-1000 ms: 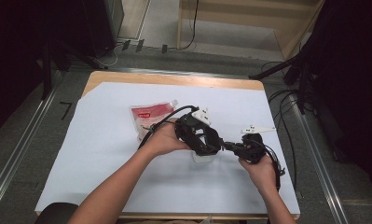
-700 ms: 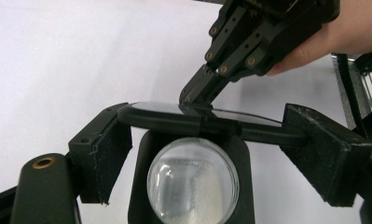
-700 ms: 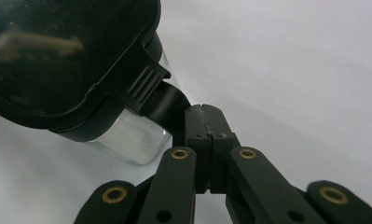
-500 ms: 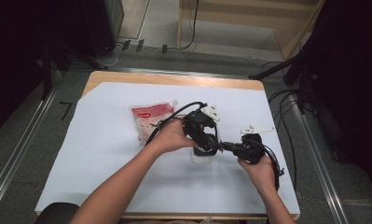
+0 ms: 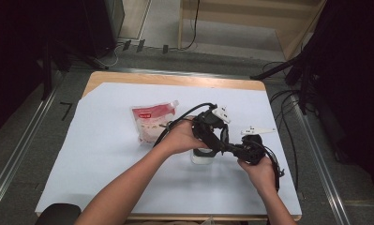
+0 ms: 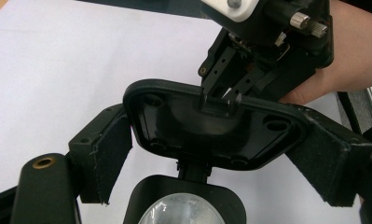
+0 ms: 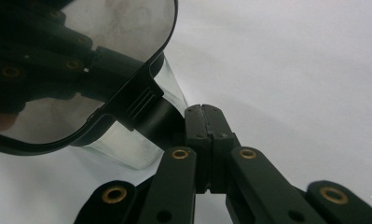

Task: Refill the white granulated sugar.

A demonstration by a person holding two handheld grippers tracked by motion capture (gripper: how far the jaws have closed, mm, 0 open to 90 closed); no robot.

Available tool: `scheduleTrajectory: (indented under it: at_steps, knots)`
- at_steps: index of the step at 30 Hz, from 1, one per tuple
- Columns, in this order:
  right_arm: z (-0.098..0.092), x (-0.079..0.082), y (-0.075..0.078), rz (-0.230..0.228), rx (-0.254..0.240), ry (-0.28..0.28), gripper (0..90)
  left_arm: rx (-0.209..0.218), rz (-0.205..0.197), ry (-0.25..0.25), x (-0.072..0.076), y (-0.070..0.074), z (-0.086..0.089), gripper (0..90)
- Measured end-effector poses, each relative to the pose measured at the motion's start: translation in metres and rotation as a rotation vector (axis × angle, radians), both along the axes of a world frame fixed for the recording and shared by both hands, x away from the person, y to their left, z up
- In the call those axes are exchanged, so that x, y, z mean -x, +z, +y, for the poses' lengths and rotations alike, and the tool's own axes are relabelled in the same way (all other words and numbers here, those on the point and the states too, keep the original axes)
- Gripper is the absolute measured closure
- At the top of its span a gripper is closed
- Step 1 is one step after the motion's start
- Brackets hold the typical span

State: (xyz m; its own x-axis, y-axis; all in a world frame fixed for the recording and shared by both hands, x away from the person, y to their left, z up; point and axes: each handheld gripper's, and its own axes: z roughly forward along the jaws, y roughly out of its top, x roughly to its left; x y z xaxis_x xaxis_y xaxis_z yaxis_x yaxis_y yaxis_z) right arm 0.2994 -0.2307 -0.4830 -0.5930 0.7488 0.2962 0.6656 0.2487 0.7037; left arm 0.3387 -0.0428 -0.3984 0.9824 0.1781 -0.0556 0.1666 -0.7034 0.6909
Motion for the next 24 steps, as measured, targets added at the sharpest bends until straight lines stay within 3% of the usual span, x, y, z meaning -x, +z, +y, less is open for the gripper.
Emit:
scheduleTrajectory:
  at_steps: [10, 16, 24]
  knots:
    - [0.000, -0.001, -0.001, 0.006, -0.016, 0.000, 90.0, 0.012, -0.002, -0.005, 0.000, -0.002, -0.003, 18.5]
    - [0.000, 0.000, 0.000, 0.004, -0.010, 0.010, 90.0, 0.015, 0.005, -0.010, 0.000, -0.001, 0.002, 18.5]
    - [-0.009, 0.003, 0.006, -0.020, -0.018, -0.019, 88.3, 0.040, 0.023, -0.029, 0.003, 0.005, 0.010, 18.5]
